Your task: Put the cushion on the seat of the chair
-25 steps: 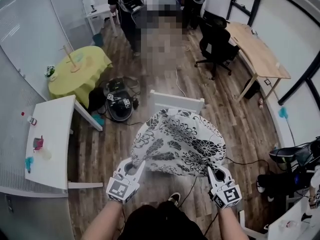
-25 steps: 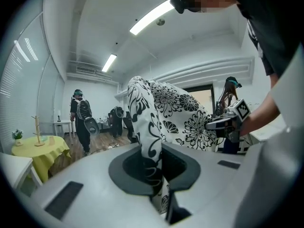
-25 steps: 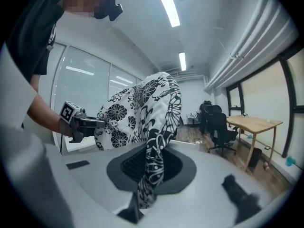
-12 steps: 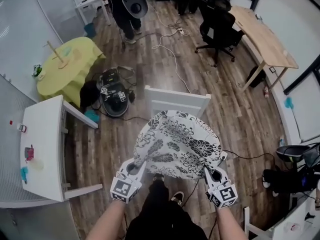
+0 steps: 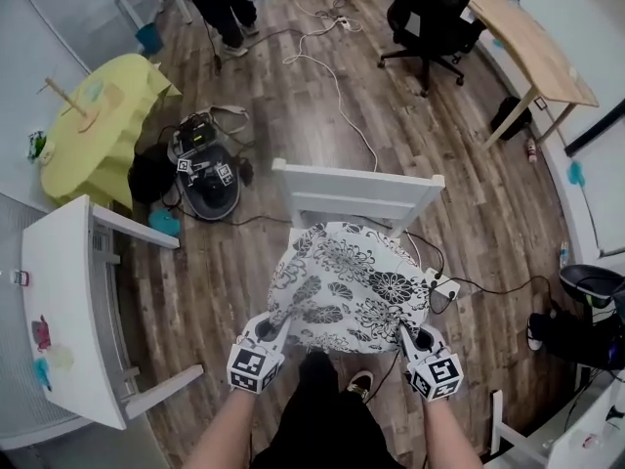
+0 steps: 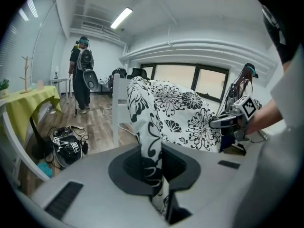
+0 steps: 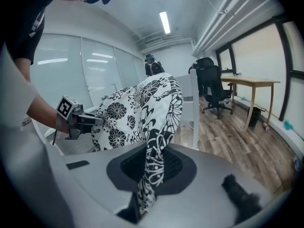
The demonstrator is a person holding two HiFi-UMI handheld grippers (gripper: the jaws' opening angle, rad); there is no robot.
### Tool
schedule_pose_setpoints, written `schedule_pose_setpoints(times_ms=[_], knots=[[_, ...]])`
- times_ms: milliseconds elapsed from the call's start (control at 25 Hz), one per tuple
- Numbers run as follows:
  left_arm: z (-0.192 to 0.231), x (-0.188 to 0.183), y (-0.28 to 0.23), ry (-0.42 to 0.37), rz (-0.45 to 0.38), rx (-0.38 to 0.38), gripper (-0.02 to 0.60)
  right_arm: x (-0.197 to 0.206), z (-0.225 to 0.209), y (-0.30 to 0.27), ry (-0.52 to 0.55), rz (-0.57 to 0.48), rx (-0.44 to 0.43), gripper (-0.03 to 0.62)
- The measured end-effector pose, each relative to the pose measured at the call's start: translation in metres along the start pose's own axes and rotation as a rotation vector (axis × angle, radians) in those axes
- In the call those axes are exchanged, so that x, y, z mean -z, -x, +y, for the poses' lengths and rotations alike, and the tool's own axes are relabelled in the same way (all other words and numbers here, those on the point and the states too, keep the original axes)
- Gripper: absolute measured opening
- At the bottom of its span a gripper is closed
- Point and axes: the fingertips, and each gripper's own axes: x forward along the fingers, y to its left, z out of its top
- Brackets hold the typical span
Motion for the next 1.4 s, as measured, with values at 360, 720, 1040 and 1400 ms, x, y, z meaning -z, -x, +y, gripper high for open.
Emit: schedule_pose_setpoints(times_ms=[360,720,1040,1400], knots=[[0.039,0.06,-0.067,0.053,0.133,0.03,0.043,0.06,-0.027,-0.065,-0.091,0.126,0.029,0.032],[0.061,0.106,-0.118,0.105,0.283,0.029,0.043,0.102,-0.055,-0.112,-0.211,0.254,0.035,0.035],[0.074,0.141,-0.147,0.146,0.398,0.05,0.049,0.144,-0.073,-0.137,-0.335,0.364,0.033,0.038],[0.087,0.181,-0.177,0.151,0.521,0.007,0.064,0.182,-0.093,-0.166,-0.334,0.523,0.042,0.048]])
